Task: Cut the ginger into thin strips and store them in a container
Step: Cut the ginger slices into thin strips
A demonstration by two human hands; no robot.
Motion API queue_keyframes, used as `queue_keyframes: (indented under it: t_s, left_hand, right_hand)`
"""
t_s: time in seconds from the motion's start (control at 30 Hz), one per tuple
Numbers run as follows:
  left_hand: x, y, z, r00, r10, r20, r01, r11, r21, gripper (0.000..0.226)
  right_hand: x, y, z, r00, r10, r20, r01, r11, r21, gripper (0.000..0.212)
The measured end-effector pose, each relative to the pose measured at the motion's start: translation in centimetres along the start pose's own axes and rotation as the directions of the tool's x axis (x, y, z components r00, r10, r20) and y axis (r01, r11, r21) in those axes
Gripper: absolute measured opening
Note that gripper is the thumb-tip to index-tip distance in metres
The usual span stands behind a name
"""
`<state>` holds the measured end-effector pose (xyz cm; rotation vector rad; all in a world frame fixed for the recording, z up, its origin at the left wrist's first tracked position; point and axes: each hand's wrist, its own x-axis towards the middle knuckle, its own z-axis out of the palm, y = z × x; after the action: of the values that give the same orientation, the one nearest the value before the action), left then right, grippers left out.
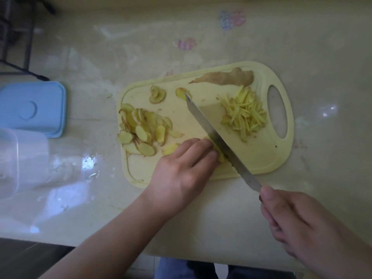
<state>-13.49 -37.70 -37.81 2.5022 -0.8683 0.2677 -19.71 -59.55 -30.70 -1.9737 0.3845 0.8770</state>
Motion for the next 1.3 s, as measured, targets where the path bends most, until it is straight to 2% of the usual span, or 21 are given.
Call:
queue_keyframes:
  t_s: [0.13, 0.47, 0.57, 0.7, 0.8, 0.9, 1.03, 1.2, 1.3]
  left_hand:
    - [0.5, 0.2, -0.5, 0.999, 0.006, 0.048, -0.007, 1.0, 0.007, 0.017]
    - [1.0, 0.5, -0.6, 0.999, -0.014, 0.034, 0.012, 0.999, 0.039, 0.012]
    - [1.0, 0.6, -0.5, 0.999, -0.022, 0.028, 0.021, 0.999, 0.038, 0.012]
    - [0.7, 0.8, -0.4, 0.999, -0.042, 0.02, 0.042, 0.999, 0.022, 0.013]
    - [0.4, 0.7, -0.3, 0.999, -0.038, 0.031, 0.038, 0.999, -0.006, 0.016]
    - [0.4, 0.6, -0.3, 0.998, -0.041, 0.04, 0.041, 0.999, -0.002, 0.017]
    - [0.7, 1.1, -0.5, 0.995, -0.086, 0.044, 0.087, 0.996, -0.014, 0.012]
    - [1.3, 1.3, -0.7, 0.989, -0.138, 0.052, 0.14, 0.99, -0.027, 0.011]
    - [1.4, 1.3, -0.8, 0.987, -0.15, 0.059, 0.152, 0.988, -0.034, 0.011]
  right_hand:
    - [-0.4, -0.3, -0.2, 1.0, 0.004, -0.009, -0.004, 1.0, -0.011, 0.104]
    - [-1.3, -1.5, -0.4, 0.999, -0.006, -0.036, 0.003, 0.995, -0.098, 0.1]
    - [-1.6, -1.8, -0.1, 0.995, -0.032, -0.09, 0.019, 0.99, -0.138, 0.099]
    - [-2.4, -1.9, 0.1, 0.965, -0.105, -0.239, 0.069, 0.985, -0.158, 0.08]
    - [-1.1, -1.5, 0.5, 0.991, -0.03, -0.127, 0.021, 0.997, -0.073, 0.098]
    - [0.6, -1.2, 0.5, 0.997, -0.037, -0.062, 0.031, 0.995, -0.095, 0.097]
    - [0.6, -0.9, 0.0, 0.993, -0.068, -0.1, 0.056, 0.992, -0.116, 0.095]
    - [-0.8, -1.0, 0.1, 0.993, -0.04, -0.108, 0.03, 0.995, -0.093, 0.099]
    - [-1.6, -1.4, -0.1, 0.984, -0.056, -0.167, 0.041, 0.995, -0.091, 0.096]
